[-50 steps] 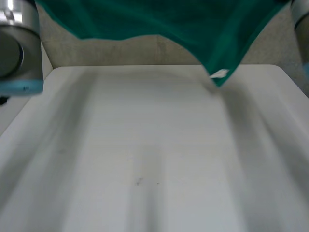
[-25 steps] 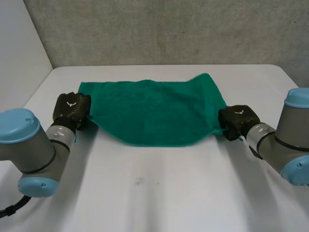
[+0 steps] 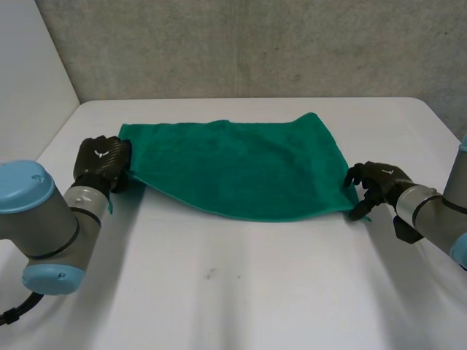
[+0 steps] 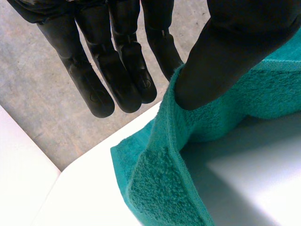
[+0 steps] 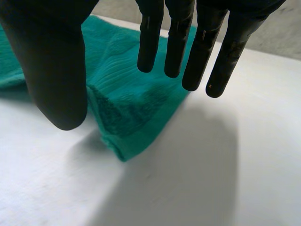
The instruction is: Fold the towel.
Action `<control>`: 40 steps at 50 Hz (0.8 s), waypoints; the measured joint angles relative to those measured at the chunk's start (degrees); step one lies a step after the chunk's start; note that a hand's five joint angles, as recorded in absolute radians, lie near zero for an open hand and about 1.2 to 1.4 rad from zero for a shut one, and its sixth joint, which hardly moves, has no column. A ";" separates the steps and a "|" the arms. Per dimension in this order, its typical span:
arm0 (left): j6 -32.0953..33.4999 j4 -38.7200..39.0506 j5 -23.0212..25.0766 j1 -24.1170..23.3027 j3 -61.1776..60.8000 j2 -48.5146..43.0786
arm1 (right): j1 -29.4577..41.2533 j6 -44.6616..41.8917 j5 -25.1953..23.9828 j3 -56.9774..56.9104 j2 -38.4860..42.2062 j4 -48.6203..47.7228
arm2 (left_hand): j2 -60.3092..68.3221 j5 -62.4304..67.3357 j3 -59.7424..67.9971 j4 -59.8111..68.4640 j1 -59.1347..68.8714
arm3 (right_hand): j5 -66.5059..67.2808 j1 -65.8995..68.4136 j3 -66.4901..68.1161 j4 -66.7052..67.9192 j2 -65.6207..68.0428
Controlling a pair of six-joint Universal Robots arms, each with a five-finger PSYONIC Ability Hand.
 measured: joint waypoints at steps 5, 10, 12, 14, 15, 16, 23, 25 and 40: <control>0.01 -0.01 -0.02 0.09 -0.03 -0.06 | 0.08 -0.07 -1.43 -0.35 0.49 1.64 | 0.00 0.00 0.00 0.00 0.00 | -0.20 0.00 0.00 -0.02 -0.01; 0.03 -0.03 -0.02 0.10 0.02 -0.23 | 0.25 0.02 -1.95 -1.51 2.16 2.27 | 0.00 0.00 0.00 0.00 0.00 | -0.20 0.00 0.00 -0.01 -0.01; 0.06 -0.04 -0.02 0.10 0.05 -0.32 | 0.29 0.12 -1.91 -2.32 3.21 2.31 | 0.00 0.00 0.00 0.00 0.00 | 11.49 10.90 12.81 12.66 12.36; 0.08 -0.03 0.00 0.10 0.06 -0.37 | 0.28 0.20 -1.81 -2.93 3.87 2.25 | 0.00 0.00 0.00 0.00 0.00 | 11.49 10.90 12.81 12.66 12.36; 0.12 -0.04 0.01 0.10 0.07 -0.46 | 0.27 0.27 -1.72 -3.39 4.33 2.23 | 0.00 0.00 0.00 0.00 0.00 | 19.63 18.62 21.59 21.38 22.32; 0.12 -0.04 0.01 0.10 0.07 -0.46 | 0.27 0.27 -1.72 -3.39 4.33 2.23 | 0.00 0.00 0.00 0.00 0.00 | 19.63 18.62 21.59 21.38 22.32; 0.40 -0.09 0.32 0.20 0.20 -1.51 | -0.06 0.16 1.54 -6.59 4.99 0.58 | -15.78 -12.94 -15.40 -15.51 -14.72 | 33.91 28.23 35.86 36.22 35.13; 0.50 -0.19 0.61 0.35 0.37 -2.17 | -0.12 -0.08 2.71 -6.35 3.64 0.02 | -25.60 -22.64 -25.14 -25.48 -23.77 | 33.99 28.23 35.86 36.22 35.13; 0.71 -5.80 6.56 5.64 3.74 -7.84 | -2.05 -10.72 4.25 0.97 -4.55 -1.84 | -32.08 -29.40 -31.69 -32.05 -28.38 | 34.07 28.23 35.86 36.23 35.13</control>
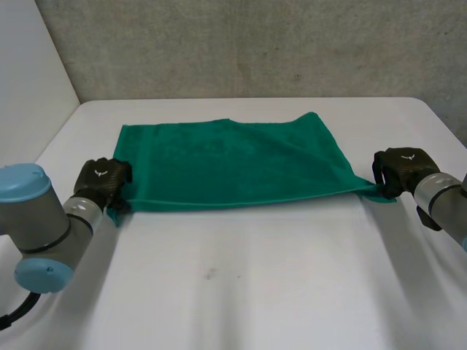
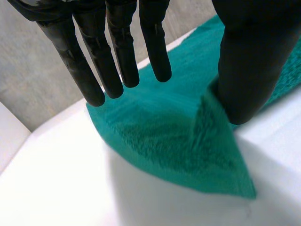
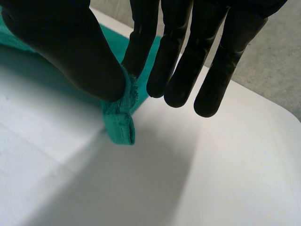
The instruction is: Fold the towel.
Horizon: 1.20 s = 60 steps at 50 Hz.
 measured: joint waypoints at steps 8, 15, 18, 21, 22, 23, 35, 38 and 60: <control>-0.04 -2.88 0.79 0.95 1.16 -0.97 | 0.08 -2.85 0.34 0.19 0.30 0.28 | 1.24 1.39 1.15 1.30 1.39 | 0.00 0.00 0.00 0.00 0.00; 0.11 -3.82 0.63 0.87 0.94 -0.63 | 0.06 -2.66 0.47 0.12 0.32 0.51 | 31.08 29.04 30.64 31.16 28.80 | 0.00 0.00 0.00 0.00 0.00; 0.23 -4.25 0.58 0.86 0.71 -0.12 | 0.03 -2.75 0.49 0.00 0.03 0.88 | 31.66 29.04 31.23 31.79 28.80 | 0.00 0.00 0.00 0.00 0.00; 1.68 -6.63 0.39 0.86 -0.23 3.45 | -0.02 -4.22 0.47 -0.69 -2.22 3.59 | 31.82 29.04 31.39 31.96 28.80 | 0.00 0.00 0.00 0.00 0.00; 2.67 -7.81 0.30 0.83 -0.72 5.34 | -0.04 -5.28 0.46 -1.08 -3.45 5.09 | 31.84 29.04 31.39 31.96 28.80 | 0.00 0.00 0.00 0.00 0.00; 3.74 -8.99 0.22 0.80 -1.24 7.28 | -0.04 -6.78 0.46 -1.61 -5.03 7.08 | 31.85 29.04 31.40 31.96 28.80 | 0.00 0.00 0.00 0.00 0.00; 16.90 -27.86 0.03 0.09 -8.03 36.33 | 0.03 -31.33 1.10 -3.28 -25.88 34.09 | 31.94 29.04 31.50 32.01 28.80 | 0.19 0.00 0.00 0.00 0.00; 18.20 -31.25 0.21 -0.03 -9.25 40.76 | 0.26 -34.85 1.20 -1.60 -28.72 37.03 | 31.95 29.04 31.50 32.01 28.80 | 0.52 0.00 0.00 0.00 0.00; 23.63 -25.32 -1.24 -1.25 9.55 8.99 | 5.85 -38.35 14.94 -13.21 -3.78 29.79 | 32.01 29.04 31.55 32.03 28.80 | 0.61 0.00 0.00 0.00 0.00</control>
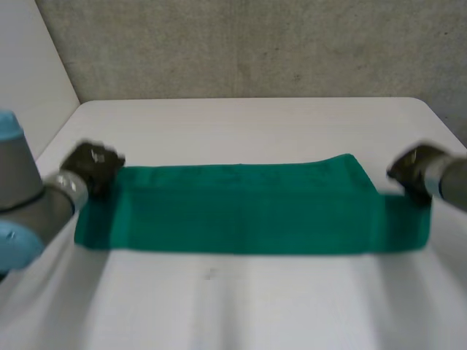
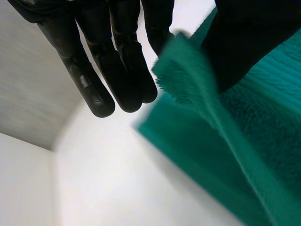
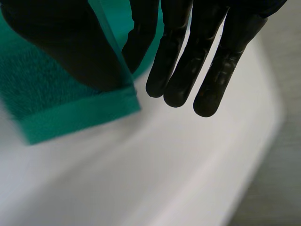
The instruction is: Fold the towel.
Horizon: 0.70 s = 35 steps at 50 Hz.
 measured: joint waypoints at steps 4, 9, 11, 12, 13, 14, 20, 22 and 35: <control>-1.34 5.64 -2.48 -1.09 11.81 -1.40 | 1.89 5.12 1.35 -14.84 1.95 -6.71 | 0.02 0.00 0.04 0.01 0.00 | 0.00 0.00 0.00 0.00 0.00; -8.00 21.07 -5.50 -3.04 20.88 1.69 | 2.34 17.48 1.34 -25.18 -0.13 -21.73 | 0.04 0.00 0.05 0.01 0.00 | 0.03 0.00 0.00 0.00 0.00; -11.14 26.21 -6.29 -3.42 21.89 3.49 | 2.27 21.51 1.12 -25.55 -2.54 -26.98 | 0.05 0.00 0.05 0.01 0.00 | 0.13 0.00 0.00 0.00 0.00; -13.45 29.18 -6.80 -3.55 22.00 4.83 | 2.20 23.59 0.90 -24.93 -4.47 -29.79 | 0.05 0.00 0.05 0.01 0.00 | 0.16 0.00 0.00 0.00 0.00; -14.37 30.16 -7.00 -3.57 21.90 5.36 | 2.15 24.48 0.78 -24.42 -5.49 -31.00 | 0.05 0.00 0.05 0.01 0.00 | 0.19 0.00 0.00 0.00 0.00; -15.51 31.19 -7.20 -3.58 21.65 5.99 | 2.12 25.12 0.66 -23.87 -6.32 -31.90 | 0.05 0.00 0.05 0.01 0.00 | 0.19 0.00 0.00 0.00 0.00; -20.91 31.40 -7.34 -3.17 16.61 8.12 | 2.18 27.24 -1.62 -15.29 -11.46 -35.03 | 0.06 0.79 0.05 0.02 0.00 | 0.34 0.00 0.00 0.00 0.00; -21.35 30.57 -7.11 -2.96 14.79 8.03 | 2.24 27.14 -2.19 -13.63 -11.67 -34.96 | 0.06 0.79 0.05 0.02 0.00 | 0.34 0.00 0.00 0.00 0.00; -21.46 28.53 -4.34 -1.80 -2.20 0.74 | 1.95 26.23 -6.58 2.02 -3.89 -33.78 | 0.10 0.79 0.11 0.02 0.00 | 0.37 -0.03 0.28 0.00 0.00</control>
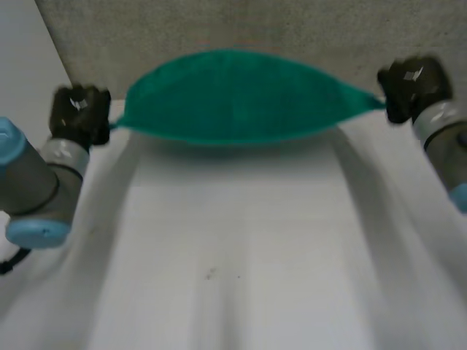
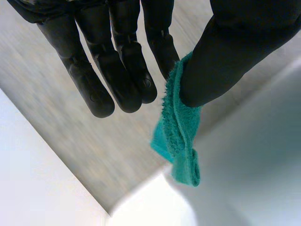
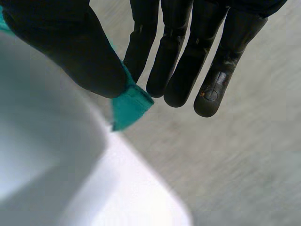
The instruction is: Fold the towel.
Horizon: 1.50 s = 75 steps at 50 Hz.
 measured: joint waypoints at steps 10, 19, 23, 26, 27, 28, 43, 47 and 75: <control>1.50 -1.95 0.34 0.00 -8.87 -3.24 | -0.30 -4.34 -0.13 5.43 8.19 8.06 | 0.01 0.00 0.00 0.00 0.00 | 0.01 0.00 0.00 0.00 0.00; 12.88 -22.84 0.34 1.58 -18.56 7.79 | -5.55 -27.17 1.66 16.99 -0.39 32.59 | 0.01 0.00 0.00 0.00 0.00 | 0.01 0.00 0.00 0.00 0.00; 16.74 -33.71 0.86 2.45 -21.24 12.35 | -8.27 -33.75 1.96 21.97 -5.38 35.96 | 0.00 0.00 0.00 0.00 0.00 | 0.01 0.00 0.00 0.00 0.00; 19.16 -42.49 3.44 3.11 -23.21 16.81 | -10.69 -38.33 1.81 26.26 -10.53 36.13 | 0.01 0.00 0.00 0.00 0.00 | 0.01 0.00 0.00 0.00 0.00; 19.34 -43.23 4.19 3.19 -23.36 17.41 | -10.95 -38.70 1.74 26.71 -11.13 35.87 | 0.01 0.00 0.00 0.00 0.00 | 0.01 0.00 0.00 0.00 0.00; 19.45 -43.52 4.97 3.24 -23.42 17.83 | -11.12 -38.91 1.60 26.95 -11.61 35.51 | 0.01 -0.01 0.00 0.00 0.00 | 0.01 0.00 0.00 0.00 0.00; 15.93 -16.58 7.94 -1.83 -9.38 2.67 | -7.28 -23.84 0.42 11.48 2.78 17.89 | 0.01 0.00 0.00 0.00 0.00 | 0.05 0.00 0.00 0.00 0.00; 15.17 -11.93 4.75 -3.49 -2.19 -4.47 | -5.19 -20.87 2.21 5.16 8.25 14.96 | 0.01 0.00 0.00 0.00 0.00 | 0.10 0.00 0.00 0.00 0.00; 15.18 -4.02 -0.91 -7.37 22.46 -26.11 | 0.10 -11.73 10.92 -20.78 27.67 4.92 | -57.03 -53.33 -56.19 -56.81 -54.55 | -53.39 -44.86 -55.85 -54.84 -54.77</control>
